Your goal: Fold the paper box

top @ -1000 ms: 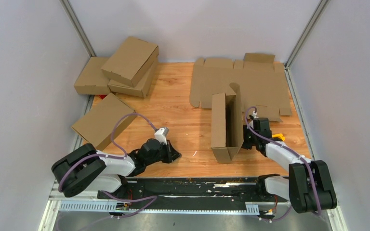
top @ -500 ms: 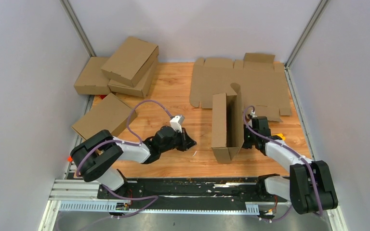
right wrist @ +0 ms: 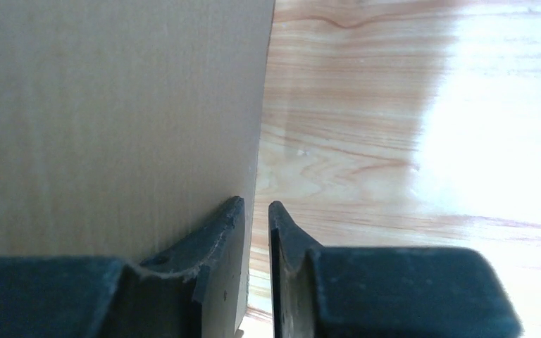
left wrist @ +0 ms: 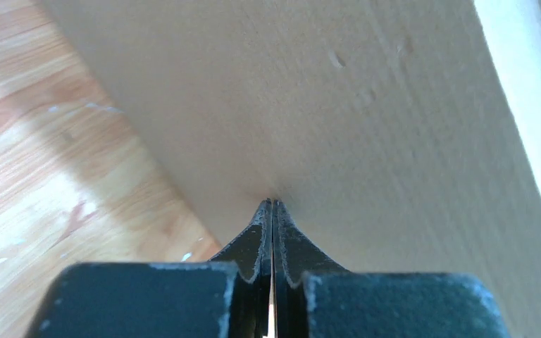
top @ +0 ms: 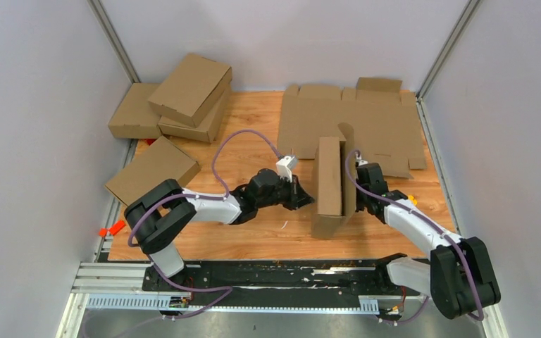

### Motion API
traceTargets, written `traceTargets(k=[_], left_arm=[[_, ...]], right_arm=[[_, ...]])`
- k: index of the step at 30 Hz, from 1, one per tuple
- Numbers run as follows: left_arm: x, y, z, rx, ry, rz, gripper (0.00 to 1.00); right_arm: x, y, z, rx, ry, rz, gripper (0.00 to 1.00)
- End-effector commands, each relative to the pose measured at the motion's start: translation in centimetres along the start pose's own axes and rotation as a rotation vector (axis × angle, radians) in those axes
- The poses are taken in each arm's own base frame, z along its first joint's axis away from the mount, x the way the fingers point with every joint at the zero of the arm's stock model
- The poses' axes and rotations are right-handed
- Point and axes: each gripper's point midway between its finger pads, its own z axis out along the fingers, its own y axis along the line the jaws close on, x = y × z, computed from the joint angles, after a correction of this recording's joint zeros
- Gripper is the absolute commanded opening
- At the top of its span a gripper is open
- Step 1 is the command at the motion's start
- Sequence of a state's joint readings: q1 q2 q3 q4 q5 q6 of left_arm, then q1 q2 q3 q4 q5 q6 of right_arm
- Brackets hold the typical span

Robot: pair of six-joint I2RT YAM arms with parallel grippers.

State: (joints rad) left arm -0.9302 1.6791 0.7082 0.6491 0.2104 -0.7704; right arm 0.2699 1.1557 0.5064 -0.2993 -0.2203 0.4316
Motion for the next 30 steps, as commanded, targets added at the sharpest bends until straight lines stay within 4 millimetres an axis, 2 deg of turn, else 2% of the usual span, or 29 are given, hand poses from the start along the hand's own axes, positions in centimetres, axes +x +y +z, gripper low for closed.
traceTargets(k=[1, 6, 11, 15, 18, 21, 24, 30], left_arm=[[-0.9, -4.3, 1.1, 0.083, 0.019, 0.090, 0.00], [-0.4, -5.4, 0.2, 0.045, 0.056, 0.153, 0.00], [0.5, -6.1, -2.2, 0.052, 0.055, 0.131, 0.00], [1.2, -7.5, -4.5, 0.075, 0.028, 0.120, 0.00], [1.9, -8.4, -5.4, 0.104, 0.030, 0.092, 0.00], [2.4, -7.9, -5.9, 0.103, 0.025, 0.069, 0.00], [2.7, -7.3, -6.2, 0.087, 0.022, 0.072, 0.00], [2.6, -6.5, -6.6, 0.044, 0.014, 0.109, 0.00]], right_arm=[[-2.0, 1.9, -0.8, 0.017, -0.066, -0.101, 0.21], [-1.6, 3.6, -0.8, -0.019, -0.044, -0.151, 0.24], [-0.9, 5.8, -1.4, -0.100, -0.026, -0.212, 0.28], [0.2, 7.2, -2.3, -0.200, -0.008, -0.249, 0.33], [0.7, 6.9, -2.6, -0.199, 0.000, -0.256, 0.39], [0.3, 6.1, -3.0, -0.152, -0.017, -0.259, 0.43], [-0.1, 6.2, -3.7, -0.156, -0.033, -0.249, 0.47], [-1.1, 6.1, -5.4, -0.153, -0.089, -0.225, 0.67]])
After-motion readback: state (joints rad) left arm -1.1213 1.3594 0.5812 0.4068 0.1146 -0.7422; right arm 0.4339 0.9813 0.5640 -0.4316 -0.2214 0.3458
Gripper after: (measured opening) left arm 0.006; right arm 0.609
